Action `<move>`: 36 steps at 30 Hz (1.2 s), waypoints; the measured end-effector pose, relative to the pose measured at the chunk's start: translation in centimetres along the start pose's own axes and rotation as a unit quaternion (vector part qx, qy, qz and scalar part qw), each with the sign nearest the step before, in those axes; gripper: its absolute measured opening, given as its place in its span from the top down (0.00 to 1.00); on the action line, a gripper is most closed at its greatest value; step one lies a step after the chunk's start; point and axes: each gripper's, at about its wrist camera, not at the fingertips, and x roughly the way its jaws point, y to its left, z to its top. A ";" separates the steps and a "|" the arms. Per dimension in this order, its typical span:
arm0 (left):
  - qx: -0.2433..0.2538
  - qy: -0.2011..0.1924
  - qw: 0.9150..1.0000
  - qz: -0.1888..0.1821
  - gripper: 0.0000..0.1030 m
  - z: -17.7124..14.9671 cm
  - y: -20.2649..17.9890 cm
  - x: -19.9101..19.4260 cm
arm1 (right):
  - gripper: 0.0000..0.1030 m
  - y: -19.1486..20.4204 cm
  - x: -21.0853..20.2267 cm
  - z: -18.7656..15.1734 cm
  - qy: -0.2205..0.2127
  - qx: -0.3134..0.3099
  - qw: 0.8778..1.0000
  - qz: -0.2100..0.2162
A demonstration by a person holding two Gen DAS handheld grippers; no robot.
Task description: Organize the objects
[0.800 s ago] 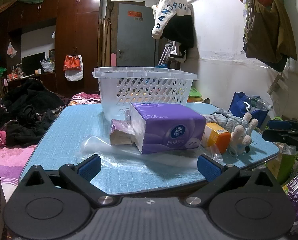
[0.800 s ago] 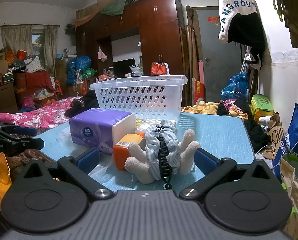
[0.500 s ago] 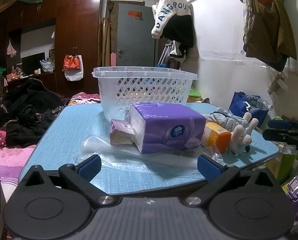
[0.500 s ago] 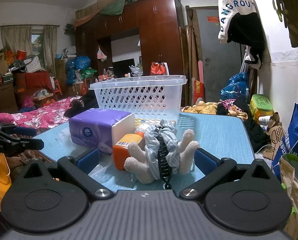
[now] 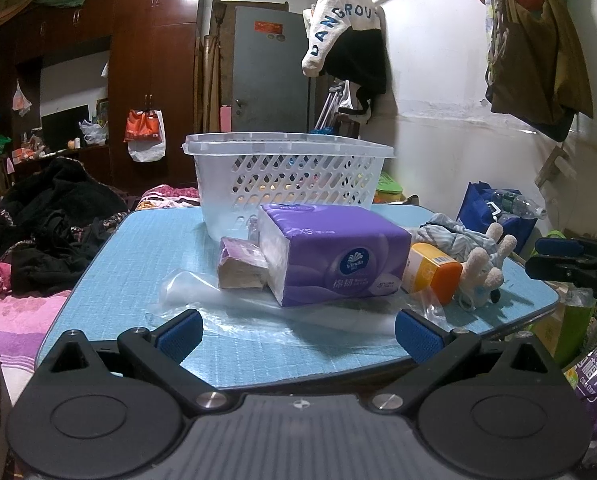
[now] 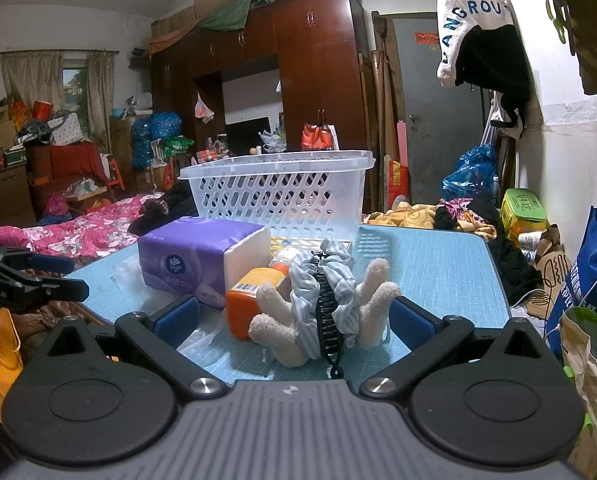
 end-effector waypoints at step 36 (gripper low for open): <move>0.006 0.004 1.000 -0.003 0.00 -0.2 -0.2 0.3 | 0.00 0.1 0.3 -0.1 0.009 -0.002 1.000 0.003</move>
